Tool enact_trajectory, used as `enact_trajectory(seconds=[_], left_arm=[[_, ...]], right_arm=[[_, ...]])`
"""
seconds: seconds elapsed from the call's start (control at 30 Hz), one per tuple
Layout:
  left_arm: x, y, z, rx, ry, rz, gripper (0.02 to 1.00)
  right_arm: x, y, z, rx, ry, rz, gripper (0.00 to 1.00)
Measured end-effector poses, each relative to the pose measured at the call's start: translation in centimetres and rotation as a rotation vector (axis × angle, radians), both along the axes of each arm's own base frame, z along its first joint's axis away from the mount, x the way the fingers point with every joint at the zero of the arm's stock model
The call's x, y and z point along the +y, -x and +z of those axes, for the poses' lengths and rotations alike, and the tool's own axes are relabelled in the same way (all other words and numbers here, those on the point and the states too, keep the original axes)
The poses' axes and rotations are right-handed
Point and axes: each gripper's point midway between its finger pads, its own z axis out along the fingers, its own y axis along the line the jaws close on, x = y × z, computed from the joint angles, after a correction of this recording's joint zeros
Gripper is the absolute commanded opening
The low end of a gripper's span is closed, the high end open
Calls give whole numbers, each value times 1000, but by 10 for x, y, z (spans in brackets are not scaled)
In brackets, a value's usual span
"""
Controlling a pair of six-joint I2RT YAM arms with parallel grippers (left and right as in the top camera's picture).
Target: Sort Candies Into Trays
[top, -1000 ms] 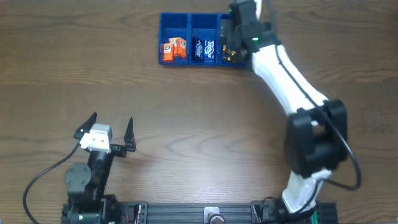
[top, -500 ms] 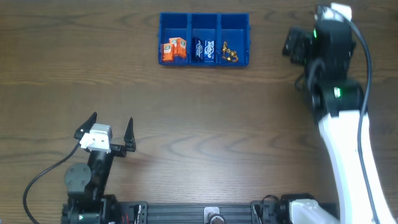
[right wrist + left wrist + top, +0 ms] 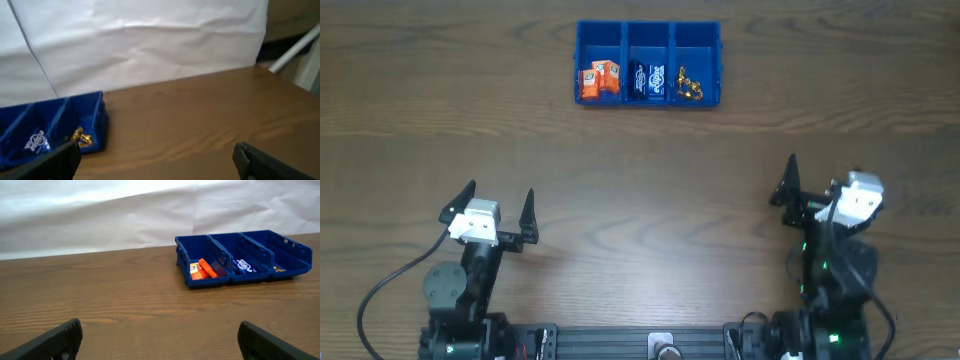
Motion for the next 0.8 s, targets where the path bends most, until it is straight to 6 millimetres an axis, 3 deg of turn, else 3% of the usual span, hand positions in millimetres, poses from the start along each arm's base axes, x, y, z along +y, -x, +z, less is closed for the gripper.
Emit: enact_trajectory(seconds=[0.07, 0.47, 0.8], left_arm=[[0, 0, 0, 0, 0, 0, 998], [0, 0, 0, 0, 0, 0, 996], [0, 0, 0, 0, 0, 0, 998]], right_arm=[[2, 4, -1, -55, 2, 12, 998], [19, 9, -71, 1, 60, 117, 998], [25, 8, -72, 2, 57, 151, 998]])
